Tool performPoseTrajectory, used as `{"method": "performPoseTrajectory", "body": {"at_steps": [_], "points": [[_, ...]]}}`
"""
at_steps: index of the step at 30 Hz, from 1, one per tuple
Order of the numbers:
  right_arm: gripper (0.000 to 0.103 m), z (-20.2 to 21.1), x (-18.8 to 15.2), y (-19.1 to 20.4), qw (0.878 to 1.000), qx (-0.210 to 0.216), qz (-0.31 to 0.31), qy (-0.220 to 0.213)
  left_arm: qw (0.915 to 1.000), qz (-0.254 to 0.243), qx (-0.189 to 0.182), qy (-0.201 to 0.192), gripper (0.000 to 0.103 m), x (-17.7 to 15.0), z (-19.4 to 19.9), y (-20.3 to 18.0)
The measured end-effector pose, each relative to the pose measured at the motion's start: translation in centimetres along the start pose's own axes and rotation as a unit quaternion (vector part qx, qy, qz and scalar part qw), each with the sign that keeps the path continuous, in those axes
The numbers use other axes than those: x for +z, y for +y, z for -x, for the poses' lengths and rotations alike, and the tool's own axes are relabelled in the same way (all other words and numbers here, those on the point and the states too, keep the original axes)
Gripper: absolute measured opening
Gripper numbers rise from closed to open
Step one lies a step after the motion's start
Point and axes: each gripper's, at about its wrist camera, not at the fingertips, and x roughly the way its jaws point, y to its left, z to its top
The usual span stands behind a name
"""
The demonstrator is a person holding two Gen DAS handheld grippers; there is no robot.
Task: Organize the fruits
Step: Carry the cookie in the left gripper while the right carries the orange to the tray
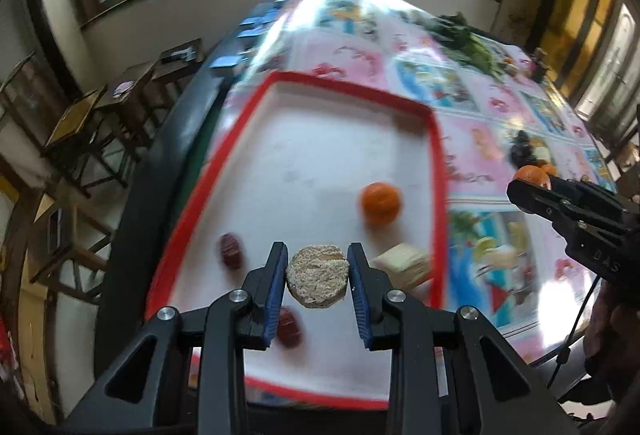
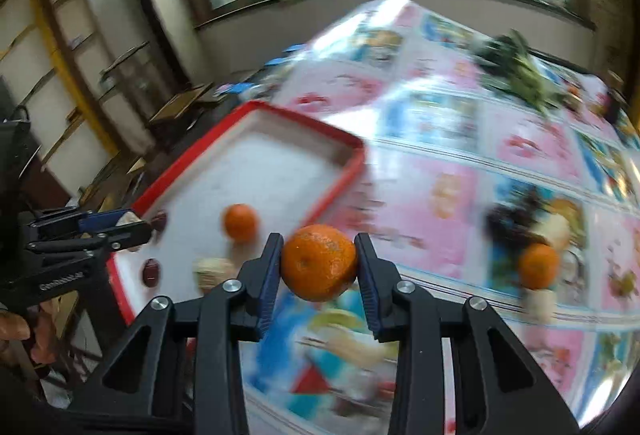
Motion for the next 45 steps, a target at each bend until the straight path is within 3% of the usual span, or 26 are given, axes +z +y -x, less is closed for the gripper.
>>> {"method": "performPoseTrajectory", "body": {"at_steps": [5, 15, 32, 41, 45], "points": [[0.038, -2.1, 0.5, 4.4, 0.999, 0.033, 0.037, 0.012, 0.9995, 0.011, 0.03, -0.002, 0.03, -1.1, 0.0, 2.7], [0.038, -6.6, 0.5, 10.3, 0.992, 0.051, 0.102, 0.047, 0.9989, 0.026, 0.037, 0.006, 0.03, -2.5, -0.8, 5.3], [0.038, -10.7, 0.0, 11.6, 0.989, 0.03, 0.114, 0.09, 0.999, 0.021, 0.031, 0.023, 0.03, -2.6, -3.1, 6.1], [0.039, -10.7, -0.2, 11.6, 0.99, 0.025, 0.11, 0.089, 0.9988, 0.021, 0.027, 0.034, 0.03, -2.9, -4.0, 6.3], [0.046, -10.6, -0.2, 11.5, 0.99, 0.021, 0.107, 0.089, 0.9988, 0.016, 0.032, 0.032, 0.031, -3.0, -4.0, 6.0]]}}
